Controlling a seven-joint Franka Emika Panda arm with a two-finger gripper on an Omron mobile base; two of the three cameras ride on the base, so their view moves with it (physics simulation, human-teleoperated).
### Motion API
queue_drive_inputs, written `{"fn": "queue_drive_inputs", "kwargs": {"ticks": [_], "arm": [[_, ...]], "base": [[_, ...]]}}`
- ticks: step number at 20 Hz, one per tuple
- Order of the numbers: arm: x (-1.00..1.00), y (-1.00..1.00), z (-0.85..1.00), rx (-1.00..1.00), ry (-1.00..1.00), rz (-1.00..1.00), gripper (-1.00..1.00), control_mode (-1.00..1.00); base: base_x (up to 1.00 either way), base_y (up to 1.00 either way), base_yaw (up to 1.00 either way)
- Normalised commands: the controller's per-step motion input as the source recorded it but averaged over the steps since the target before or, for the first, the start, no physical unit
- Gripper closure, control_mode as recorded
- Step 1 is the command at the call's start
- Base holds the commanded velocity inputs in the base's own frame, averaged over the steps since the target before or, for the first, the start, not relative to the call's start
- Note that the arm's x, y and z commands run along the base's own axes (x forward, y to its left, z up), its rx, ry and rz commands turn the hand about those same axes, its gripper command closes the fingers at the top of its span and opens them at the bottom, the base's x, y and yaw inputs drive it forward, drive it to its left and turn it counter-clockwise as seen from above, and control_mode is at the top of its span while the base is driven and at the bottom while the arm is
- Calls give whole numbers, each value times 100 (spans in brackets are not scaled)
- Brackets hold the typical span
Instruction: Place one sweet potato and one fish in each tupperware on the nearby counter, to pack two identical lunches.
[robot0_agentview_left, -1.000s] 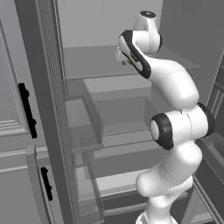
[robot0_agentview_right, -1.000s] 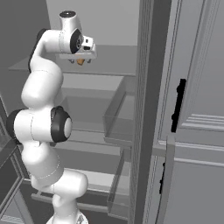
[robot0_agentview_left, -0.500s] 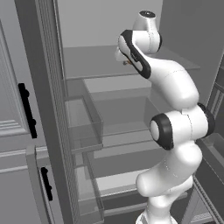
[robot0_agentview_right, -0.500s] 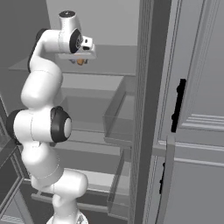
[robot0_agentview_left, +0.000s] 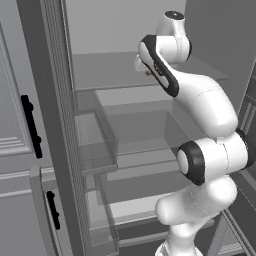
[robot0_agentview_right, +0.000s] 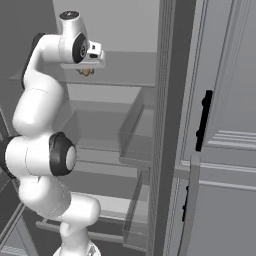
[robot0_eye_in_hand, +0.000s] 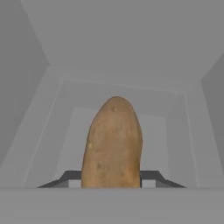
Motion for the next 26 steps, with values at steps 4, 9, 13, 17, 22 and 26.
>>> {"fn": "queue_drive_inputs", "kwargs": {"ticks": [4, 9, 13, 17, 22, 26], "arm": [[-100, 0, -19, 0, -25, 0, 100, -100], [-100, 0, -6, 0, -4, 0, 100, -100], [-100, 0, -58, 0, 19, 0, 100, -100], [-100, 0, -100, 0, 47, 0, 100, -100], [-100, -4, -46, 0, 18, 0, 100, -100], [-100, -6, 23, 0, 29, -1, 100, -100]], "base": [[0, 0, 0], [0, 0, 0], [0, 0, 0], [0, 0, 0], [0, 0, 0], [0, 0, 0]]}}
